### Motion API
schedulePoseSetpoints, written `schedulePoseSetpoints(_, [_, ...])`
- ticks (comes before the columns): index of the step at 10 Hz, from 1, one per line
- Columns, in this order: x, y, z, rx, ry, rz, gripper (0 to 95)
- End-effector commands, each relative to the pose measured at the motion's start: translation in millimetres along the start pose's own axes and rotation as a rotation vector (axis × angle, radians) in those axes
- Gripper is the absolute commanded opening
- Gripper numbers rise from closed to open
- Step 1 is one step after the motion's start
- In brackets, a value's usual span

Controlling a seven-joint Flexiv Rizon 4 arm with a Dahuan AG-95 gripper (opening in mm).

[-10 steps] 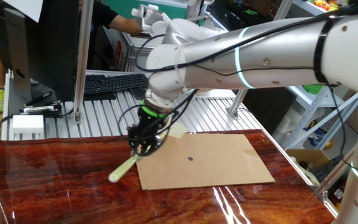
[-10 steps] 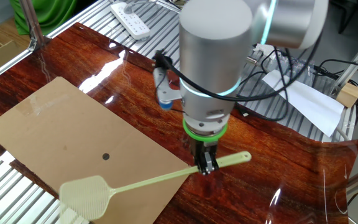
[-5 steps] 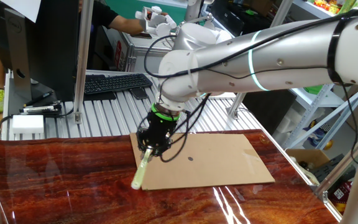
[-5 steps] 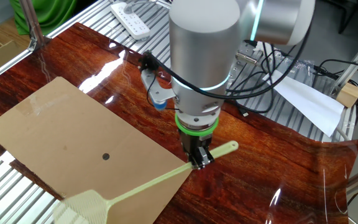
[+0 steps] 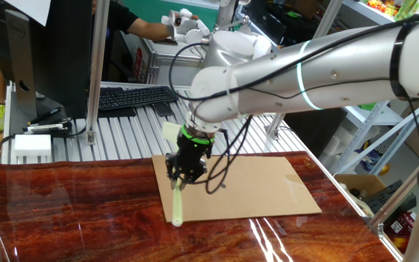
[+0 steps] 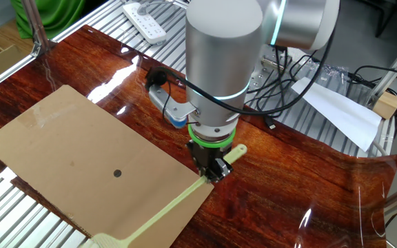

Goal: Swat with a flyswatter

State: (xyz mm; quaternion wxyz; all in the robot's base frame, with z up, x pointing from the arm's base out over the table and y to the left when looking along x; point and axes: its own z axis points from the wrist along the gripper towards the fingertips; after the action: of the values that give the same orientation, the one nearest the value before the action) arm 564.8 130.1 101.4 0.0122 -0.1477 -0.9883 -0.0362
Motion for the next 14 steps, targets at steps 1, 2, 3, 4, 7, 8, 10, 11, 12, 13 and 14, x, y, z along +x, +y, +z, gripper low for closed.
schedulePoseSetpoints(1, [-2.5, -11.1, 4.4, 0.023, -0.016, -0.140, 0.0])
schedulePoseSetpoints(2, [-3.0, -13.2, 5.8, 0.035, -0.016, -0.180, 0.0])
schedulePoseSetpoints(3, [-3.3, -14.2, 6.5, 0.034, -0.015, -0.193, 0.0])
schedulePoseSetpoints(4, [-3.6, -15.6, 7.2, 0.034, -0.015, -0.201, 0.0])
schedulePoseSetpoints(7, [-4.9, -15.6, 9.8, 0.033, -0.015, -0.204, 0.0])
schedulePoseSetpoints(8, [-5.5, -15.6, 10.9, 0.034, -0.015, -0.203, 0.0])
schedulePoseSetpoints(10, [-6.7, -15.5, 13.7, 0.033, -0.015, -0.202, 0.0])
schedulePoseSetpoints(11, [-7.0, -15.4, 15.0, 0.033, -0.016, -0.202, 0.0])
schedulePoseSetpoints(12, [-7.0, -15.3, 16.7, 0.034, -0.017, -0.203, 0.0])
schedulePoseSetpoints(13, [-7.2, -15.1, 17.8, 0.034, -0.017, -0.206, 0.0])
schedulePoseSetpoints(14, [-7.7, -15.0, 20.2, 0.036, -0.019, -0.214, 0.0])
